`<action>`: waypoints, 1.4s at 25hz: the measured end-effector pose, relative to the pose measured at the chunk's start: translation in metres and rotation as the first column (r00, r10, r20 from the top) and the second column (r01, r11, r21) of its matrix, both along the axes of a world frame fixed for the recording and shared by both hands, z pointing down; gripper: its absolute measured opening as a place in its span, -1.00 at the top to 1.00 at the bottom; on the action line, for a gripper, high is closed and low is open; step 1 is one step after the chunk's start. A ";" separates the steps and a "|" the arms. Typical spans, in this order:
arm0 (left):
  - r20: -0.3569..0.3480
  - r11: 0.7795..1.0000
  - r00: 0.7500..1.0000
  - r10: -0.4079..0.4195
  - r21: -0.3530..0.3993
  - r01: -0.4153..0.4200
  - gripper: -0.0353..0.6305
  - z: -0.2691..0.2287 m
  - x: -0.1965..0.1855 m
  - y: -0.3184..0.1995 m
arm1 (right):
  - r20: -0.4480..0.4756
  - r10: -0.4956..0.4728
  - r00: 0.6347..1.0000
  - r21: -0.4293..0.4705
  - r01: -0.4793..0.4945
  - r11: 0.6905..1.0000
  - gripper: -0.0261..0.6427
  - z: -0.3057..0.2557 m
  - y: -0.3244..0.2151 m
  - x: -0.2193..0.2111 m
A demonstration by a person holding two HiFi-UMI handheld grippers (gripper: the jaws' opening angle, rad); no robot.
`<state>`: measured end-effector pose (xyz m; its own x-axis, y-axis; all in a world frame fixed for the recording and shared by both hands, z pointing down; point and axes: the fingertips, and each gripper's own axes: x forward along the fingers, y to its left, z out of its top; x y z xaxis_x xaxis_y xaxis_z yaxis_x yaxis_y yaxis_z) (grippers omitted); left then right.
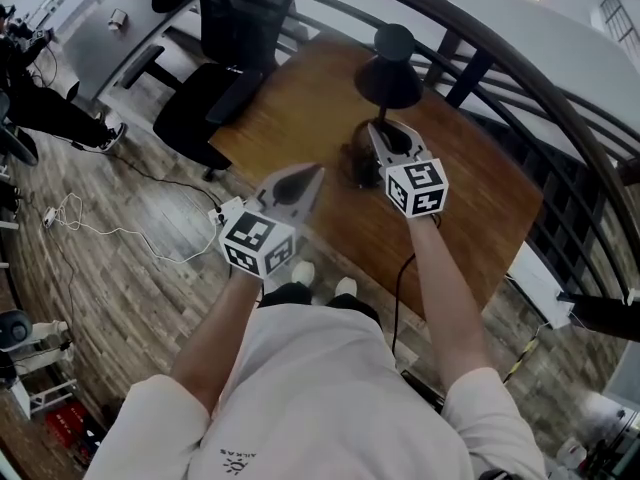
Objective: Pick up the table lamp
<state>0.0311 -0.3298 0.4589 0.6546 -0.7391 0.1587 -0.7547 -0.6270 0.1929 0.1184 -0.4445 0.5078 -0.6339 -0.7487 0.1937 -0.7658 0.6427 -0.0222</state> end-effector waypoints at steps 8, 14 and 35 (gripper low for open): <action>-0.006 0.999 0.999 0.039 0.008 -0.039 0.88 -0.008 0.001 0.003 | 0.028 0.017 0.999 0.009 -0.017 1.000 0.74 -0.021 0.014 0.004; -0.019 0.996 0.996 0.082 0.018 -0.082 0.88 -0.013 0.003 0.003 | 0.042 0.065 0.997 0.025 -0.066 0.997 0.74 -0.040 0.022 0.013; -0.023 0.980 0.982 0.188 0.077 -0.185 0.88 -0.037 0.004 -0.012 | 0.068 0.159 0.985 0.151 -0.168 0.974 0.73 -0.142 0.075 0.056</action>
